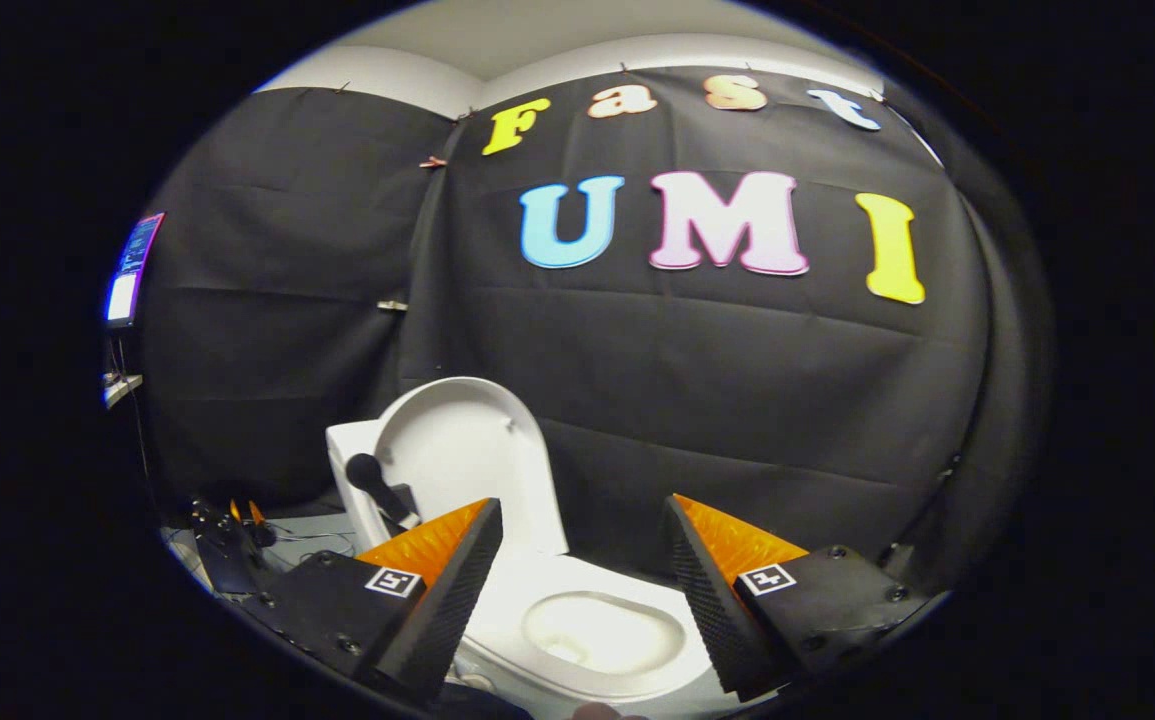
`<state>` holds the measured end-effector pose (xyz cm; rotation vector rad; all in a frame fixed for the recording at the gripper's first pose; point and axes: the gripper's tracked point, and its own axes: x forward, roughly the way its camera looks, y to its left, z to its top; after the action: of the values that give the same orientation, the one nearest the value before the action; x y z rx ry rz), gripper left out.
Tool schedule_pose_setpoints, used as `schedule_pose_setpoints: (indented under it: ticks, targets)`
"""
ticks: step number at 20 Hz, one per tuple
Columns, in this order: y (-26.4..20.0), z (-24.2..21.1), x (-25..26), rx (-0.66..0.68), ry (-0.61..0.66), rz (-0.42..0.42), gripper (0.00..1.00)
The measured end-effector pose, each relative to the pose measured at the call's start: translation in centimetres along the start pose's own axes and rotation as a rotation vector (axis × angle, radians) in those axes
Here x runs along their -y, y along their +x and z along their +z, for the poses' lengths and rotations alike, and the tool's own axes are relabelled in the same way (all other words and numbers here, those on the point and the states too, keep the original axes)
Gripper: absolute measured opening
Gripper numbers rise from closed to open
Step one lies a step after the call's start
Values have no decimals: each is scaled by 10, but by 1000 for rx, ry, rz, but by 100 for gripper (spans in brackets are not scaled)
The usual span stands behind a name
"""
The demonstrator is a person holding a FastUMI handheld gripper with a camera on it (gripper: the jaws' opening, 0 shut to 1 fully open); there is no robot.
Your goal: Open the toilet lid.
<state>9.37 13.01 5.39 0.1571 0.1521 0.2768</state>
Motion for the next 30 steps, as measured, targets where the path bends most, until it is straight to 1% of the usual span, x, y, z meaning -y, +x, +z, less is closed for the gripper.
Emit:
schedule_pose_setpoints:
  ticks: [1, 3, 4, 9, 12, 15, 16, 19, 20, 21, 23, 27, 30]
  targets:
    - [-9, 1, 21, 15, -15, -34, 99]
    - [-25, -6, 67, 24, -60, -137, 99]
    - [-31, -7, 82, 26, -63, -166, 99]
    - [-77, -25, 134, 30, -16, -264, 99]
    - [-98, -32, 149, 58, 30, -312, 99]
    - [-109, -46, 154, 61, 124, -324, 99]
    - [-108, -57, 154, 33, 129, -316, 99]
    - [-111, -73, 164, 22, 133, -321, 99]
    - [-110, -77, 170, 4, 142, -342, 99]
    - [-111, -76, 174, -11, 165, -355, 99]
    - [-114, -68, 171, 14, 188, -343, 99]
    - [-112, -75, 173, 0, 134, -344, 99]
    - [-115, -68, 172, 9, 131, -335, 99]
